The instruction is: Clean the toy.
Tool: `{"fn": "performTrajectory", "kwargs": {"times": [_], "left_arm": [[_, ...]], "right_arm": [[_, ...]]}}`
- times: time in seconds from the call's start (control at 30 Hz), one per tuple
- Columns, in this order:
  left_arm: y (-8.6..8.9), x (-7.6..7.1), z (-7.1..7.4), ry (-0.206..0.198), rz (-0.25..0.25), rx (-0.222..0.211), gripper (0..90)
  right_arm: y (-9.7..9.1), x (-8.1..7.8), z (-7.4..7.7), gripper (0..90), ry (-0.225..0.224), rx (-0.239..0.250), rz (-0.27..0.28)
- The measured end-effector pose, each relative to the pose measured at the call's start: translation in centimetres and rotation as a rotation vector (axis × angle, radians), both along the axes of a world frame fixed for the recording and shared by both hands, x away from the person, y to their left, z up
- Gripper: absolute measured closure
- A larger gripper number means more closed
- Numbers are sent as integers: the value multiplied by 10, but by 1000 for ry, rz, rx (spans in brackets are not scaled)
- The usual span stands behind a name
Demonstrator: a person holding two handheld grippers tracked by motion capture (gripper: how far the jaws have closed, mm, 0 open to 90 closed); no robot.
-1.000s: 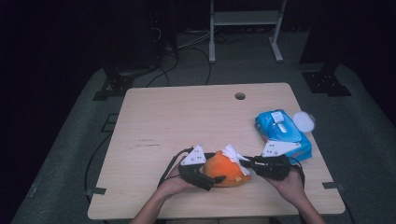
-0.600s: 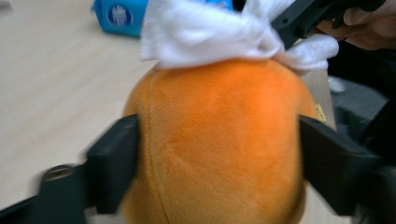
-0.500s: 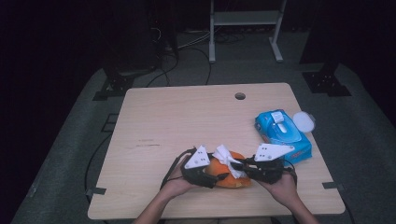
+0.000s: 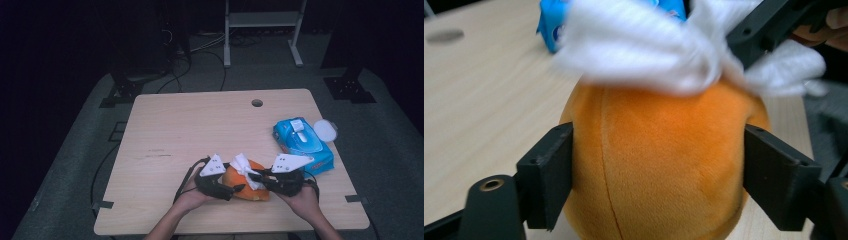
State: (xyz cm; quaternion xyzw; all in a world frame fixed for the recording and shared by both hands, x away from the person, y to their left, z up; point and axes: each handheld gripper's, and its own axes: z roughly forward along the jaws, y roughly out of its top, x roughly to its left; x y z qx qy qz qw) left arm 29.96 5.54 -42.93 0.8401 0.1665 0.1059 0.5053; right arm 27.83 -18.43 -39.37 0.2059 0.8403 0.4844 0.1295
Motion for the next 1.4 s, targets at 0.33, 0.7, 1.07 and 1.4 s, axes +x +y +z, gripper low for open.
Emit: {"fn": "performTrajectory", "kwargs": {"times": [0.33,0.7,1.07,1.4], "left_arm": [[-6,-5,2,-14,-26,-25,201],[-13,-12,2,-69,-25,26,230],[-21,-15,2,-70,-15,22,214],[-3,-9,-9,-43,-34,53,224]], "right_arm": [[-23,10,0,819,16,-4,-61],[8,-4,2,820,-3,-17,50],[-10,0,2,820,-2,-3,-22],[-14,4,1,820,-16,-40,-53]]}}
